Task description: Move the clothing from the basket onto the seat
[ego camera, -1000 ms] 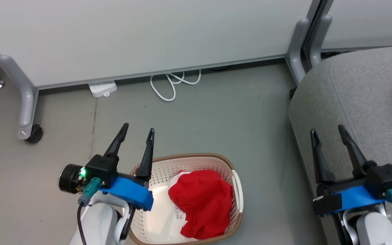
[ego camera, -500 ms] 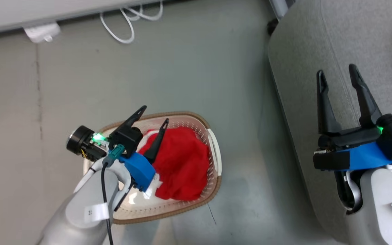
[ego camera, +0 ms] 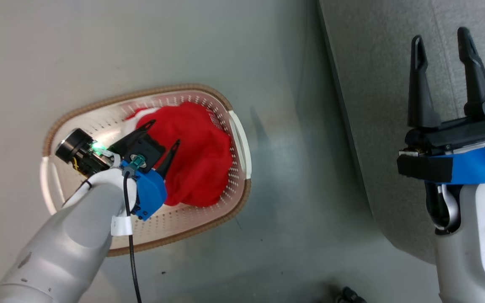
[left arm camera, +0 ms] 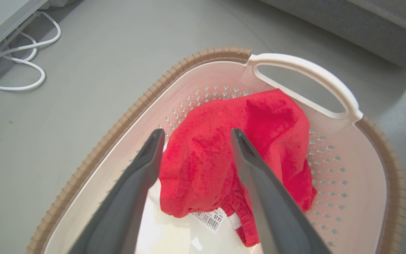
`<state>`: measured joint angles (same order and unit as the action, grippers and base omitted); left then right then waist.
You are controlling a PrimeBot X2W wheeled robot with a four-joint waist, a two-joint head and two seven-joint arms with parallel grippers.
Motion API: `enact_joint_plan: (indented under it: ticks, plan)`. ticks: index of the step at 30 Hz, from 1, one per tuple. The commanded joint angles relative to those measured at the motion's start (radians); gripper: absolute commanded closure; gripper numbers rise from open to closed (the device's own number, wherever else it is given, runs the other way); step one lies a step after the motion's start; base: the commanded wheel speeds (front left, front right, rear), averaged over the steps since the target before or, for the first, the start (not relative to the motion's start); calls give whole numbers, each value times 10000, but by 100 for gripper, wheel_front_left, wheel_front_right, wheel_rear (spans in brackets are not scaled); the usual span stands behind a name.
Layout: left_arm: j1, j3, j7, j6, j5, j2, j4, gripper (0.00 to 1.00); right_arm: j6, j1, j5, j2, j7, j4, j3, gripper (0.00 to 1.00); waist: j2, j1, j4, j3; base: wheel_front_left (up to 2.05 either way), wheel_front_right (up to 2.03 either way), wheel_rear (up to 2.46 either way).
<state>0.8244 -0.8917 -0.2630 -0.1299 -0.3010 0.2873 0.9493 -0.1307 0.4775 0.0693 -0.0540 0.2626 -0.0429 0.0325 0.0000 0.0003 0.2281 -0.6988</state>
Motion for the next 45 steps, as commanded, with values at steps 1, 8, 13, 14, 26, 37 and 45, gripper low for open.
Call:
enact_joint_plan:
  ticks: [1,8,13,14,26,37,45]
  plan:
    - [430,-390,-26,-11,-120,133,394,0,-1,304,-27,48,34,153,1,0,0,-3,351,-810,0,0,0]
    - [1155,-1397,-22,-11,-466,269,1370,0,-1,614,101,46,34,429,-48,0,0,-3,540,-1648,0,0,0]
    - [1648,-2078,53,-11,-767,350,1926,0,-1,757,93,44,34,623,-9,0,0,-3,684,-2293,0,0,0]
    - [1745,-2186,123,-11,-803,381,2034,0,-1,780,90,45,34,658,-2,0,0,-3,712,-2414,0,0,0]
    - [2806,-3283,285,-11,-1199,549,2742,0,-1,749,175,46,34,956,99,0,0,-3,947,-3584,0,0,0]
    - [3055,-3708,1141,-11,-866,160,3180,56,-1,407,166,47,34,1062,257,0,0,-3,834,-3782,0,0,0]
    - [3110,-3789,1309,-11,-936,89,3272,100,-1,681,176,45,34,1003,243,0,0,-3,800,-3761,0,0,0]
